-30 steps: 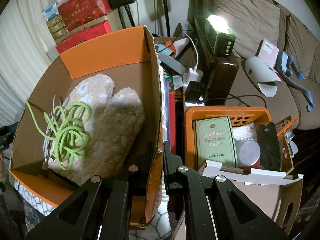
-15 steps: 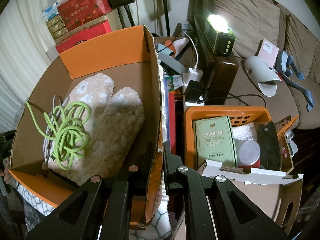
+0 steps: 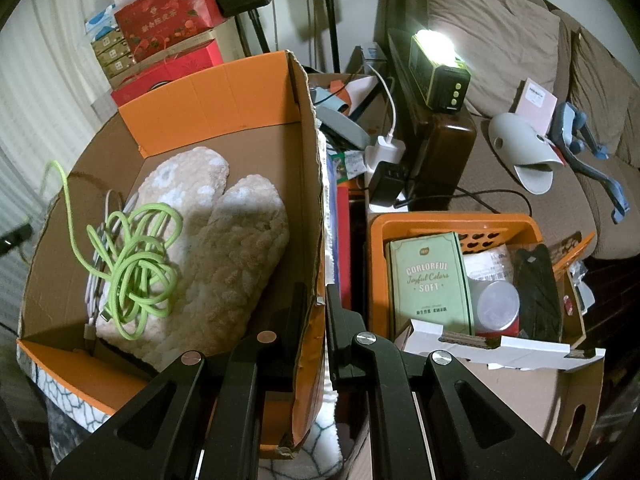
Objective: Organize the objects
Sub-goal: 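Lift the green cable end and drop it into the orange box, then move the left gripper to the red snack packet and grasp it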
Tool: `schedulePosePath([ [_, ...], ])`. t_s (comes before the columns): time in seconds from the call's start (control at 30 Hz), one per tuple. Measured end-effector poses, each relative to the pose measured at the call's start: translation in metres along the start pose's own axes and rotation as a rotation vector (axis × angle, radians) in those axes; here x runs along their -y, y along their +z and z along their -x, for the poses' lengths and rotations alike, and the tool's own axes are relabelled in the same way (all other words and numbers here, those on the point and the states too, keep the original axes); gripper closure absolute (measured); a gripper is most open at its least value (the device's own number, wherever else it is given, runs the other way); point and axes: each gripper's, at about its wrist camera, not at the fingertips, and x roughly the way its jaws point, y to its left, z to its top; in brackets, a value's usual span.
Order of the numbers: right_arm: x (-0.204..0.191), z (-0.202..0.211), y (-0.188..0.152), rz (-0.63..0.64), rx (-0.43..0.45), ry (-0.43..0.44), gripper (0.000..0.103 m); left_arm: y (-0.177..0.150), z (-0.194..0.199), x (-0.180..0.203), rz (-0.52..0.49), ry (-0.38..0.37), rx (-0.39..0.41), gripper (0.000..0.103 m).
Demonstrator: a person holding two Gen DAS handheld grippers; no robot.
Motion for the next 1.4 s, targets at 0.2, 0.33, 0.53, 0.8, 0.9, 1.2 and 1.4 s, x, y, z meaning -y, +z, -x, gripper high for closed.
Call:
schedulePosePath([
  [0.2,0.001,0.000,-0.001,0.001,0.000,0.000,0.095,0.022,0.014,0.032,0.008,-0.144,0.010,0.092],
  [0.33,0.000,0.000,-0.001,0.000,0.000,0.000,0.095,0.029,0.015,0.054,0.001,-0.196,0.008,0.092],
  [0.53,0.000,0.000,0.000,0.000,-0.001,-0.001,0.095,0.033,0.006,0.086,-0.014,-0.248,-0.012,0.092],
  [0.8,0.001,0.000,-0.001,0.000,-0.001,0.000,0.095,0.018,-0.029,0.109,-0.046,-0.213,-0.092,0.092],
  [0.9,0.000,0.000,-0.001,0.000,-0.001,-0.001,0.095,0.007,-0.043,0.115,-0.087,-0.187,-0.135,0.091],
  [1.2,0.002,0.001,-0.003,-0.001,-0.002,-0.001,0.095,-0.001,-0.033,0.104,-0.073,-0.104,-0.107,0.032],
  [1.4,0.002,0.001,-0.003,-0.001,-0.001,-0.001,0.095,0.011,-0.007,0.075,-0.028,0.003,-0.019,0.013],
])
